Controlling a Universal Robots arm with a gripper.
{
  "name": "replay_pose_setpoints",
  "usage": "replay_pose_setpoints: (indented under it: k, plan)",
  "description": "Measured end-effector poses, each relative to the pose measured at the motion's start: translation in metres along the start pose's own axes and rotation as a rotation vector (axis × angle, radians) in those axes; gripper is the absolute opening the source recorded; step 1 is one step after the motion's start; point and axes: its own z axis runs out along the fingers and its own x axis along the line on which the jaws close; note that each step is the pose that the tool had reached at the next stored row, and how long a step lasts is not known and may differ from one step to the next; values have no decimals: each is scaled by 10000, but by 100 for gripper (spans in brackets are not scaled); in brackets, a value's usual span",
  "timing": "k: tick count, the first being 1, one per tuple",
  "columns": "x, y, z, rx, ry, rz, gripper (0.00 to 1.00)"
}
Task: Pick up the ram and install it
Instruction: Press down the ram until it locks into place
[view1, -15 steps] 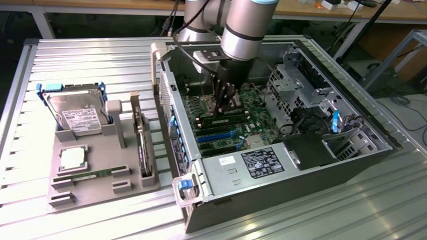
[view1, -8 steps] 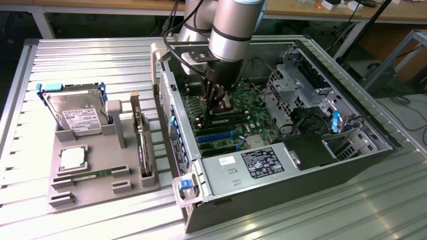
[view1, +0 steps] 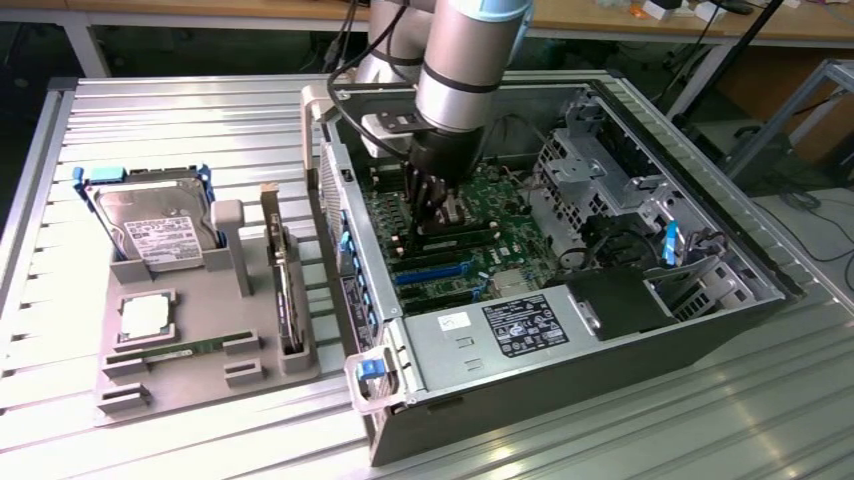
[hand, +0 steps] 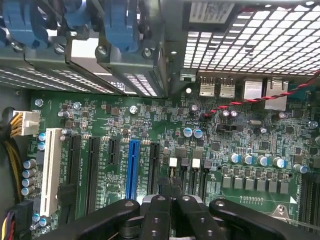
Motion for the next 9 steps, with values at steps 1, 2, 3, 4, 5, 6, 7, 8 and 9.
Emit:
replay_pose_setpoints:
  k: [1, 2, 3, 4, 5, 6, 7, 8, 9]
  plan:
    - [0, 0, 1, 1, -2, 0, 10]
    - [0, 0, 1, 1, -2, 0, 10]
    - [-1, -1, 5, 3, -5, 0, 10]
    - [-1, -1, 17, -1, 2, 0, 10]
    - [-1, -1, 17, 0, 1, 0, 10]
    - [2, -9, -35, -7, -14, -2, 10]
    - [10, -51, -68, -43, -5, -4, 10]
    - [15, -93, -82, -66, -8, -4, 10]
    - [18, -138, -90, -79, -11, -7, 10]
